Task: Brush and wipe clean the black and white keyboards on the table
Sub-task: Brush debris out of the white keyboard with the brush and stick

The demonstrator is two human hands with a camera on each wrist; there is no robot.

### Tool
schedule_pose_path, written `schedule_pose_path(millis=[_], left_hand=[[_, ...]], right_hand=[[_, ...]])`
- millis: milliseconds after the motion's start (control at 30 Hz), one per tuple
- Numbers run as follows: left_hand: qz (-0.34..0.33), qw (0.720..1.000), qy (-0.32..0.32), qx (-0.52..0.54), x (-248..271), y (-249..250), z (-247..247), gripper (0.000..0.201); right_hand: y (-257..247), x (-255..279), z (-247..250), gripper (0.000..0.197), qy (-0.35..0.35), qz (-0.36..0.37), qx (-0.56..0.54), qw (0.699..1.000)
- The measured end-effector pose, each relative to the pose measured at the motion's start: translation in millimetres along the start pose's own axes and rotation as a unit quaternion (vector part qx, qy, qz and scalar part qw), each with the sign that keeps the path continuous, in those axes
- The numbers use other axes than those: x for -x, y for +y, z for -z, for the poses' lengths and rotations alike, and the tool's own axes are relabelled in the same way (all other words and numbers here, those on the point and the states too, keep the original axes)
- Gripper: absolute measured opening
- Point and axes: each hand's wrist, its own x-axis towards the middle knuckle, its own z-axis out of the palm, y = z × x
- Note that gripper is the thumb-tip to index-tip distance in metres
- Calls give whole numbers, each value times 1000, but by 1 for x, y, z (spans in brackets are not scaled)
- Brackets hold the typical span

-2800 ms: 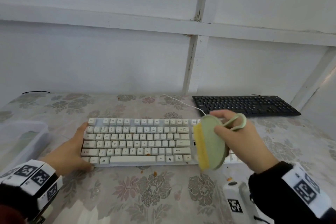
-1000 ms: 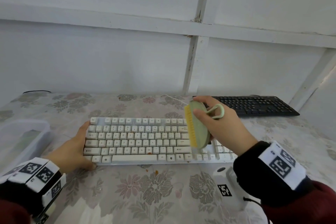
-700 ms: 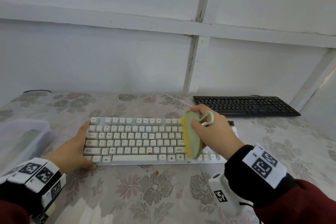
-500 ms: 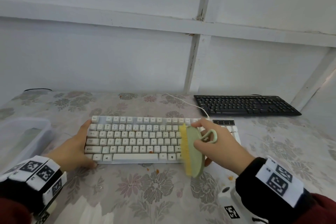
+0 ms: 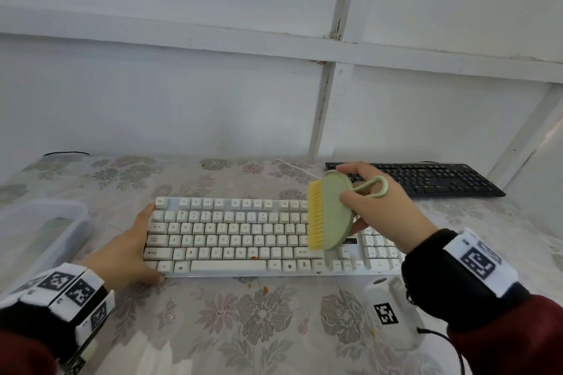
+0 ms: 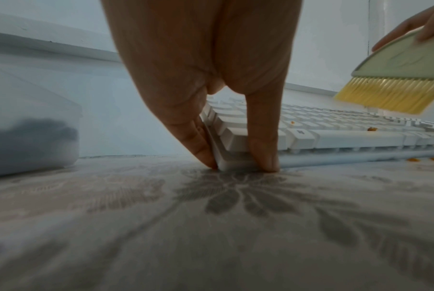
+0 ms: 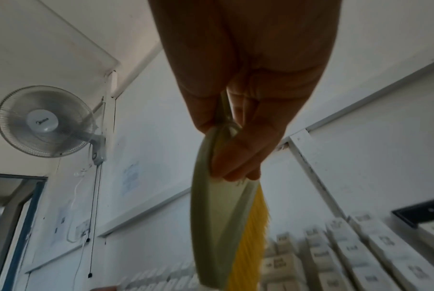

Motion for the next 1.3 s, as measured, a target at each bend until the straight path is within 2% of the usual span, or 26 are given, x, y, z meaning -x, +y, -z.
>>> schedule_pose_path(millis=[200, 433, 533, 667, 800, 967, 1167, 1300], left_hand=[[4, 1000, -4, 3, -1, -1, -1, 127], [6, 1000, 1, 0, -2, 0, -1, 128], [6, 1000, 2, -1, -2, -2, 0, 128], [2, 1000, 1, 3, -1, -1, -1, 126], [4, 1000, 3, 5, -1, 0, -1, 125], [6, 1000, 0, 3, -1, 0, -2, 125], [6, 1000, 4, -4, -2, -1, -1, 127], [0, 1000, 2, 5, -2, 0, -1, 126]], right_hand=[[16, 19, -12, 29, -85, -12, 84, 993], [23, 47, -3, 37, -184, 5, 166, 969], [3, 42, 9, 36, -170, 11, 116, 979], [-15, 21, 10, 37, -68, 48, 37, 996], [-15, 1, -10, 36, -37, 21, -5, 999], [-2, 6, -29, 29, -53, -12, 41, 998], [17, 31, -35, 30, -121, -22, 58, 991], [10, 39, -27, 29, -172, -37, 59, 983]])
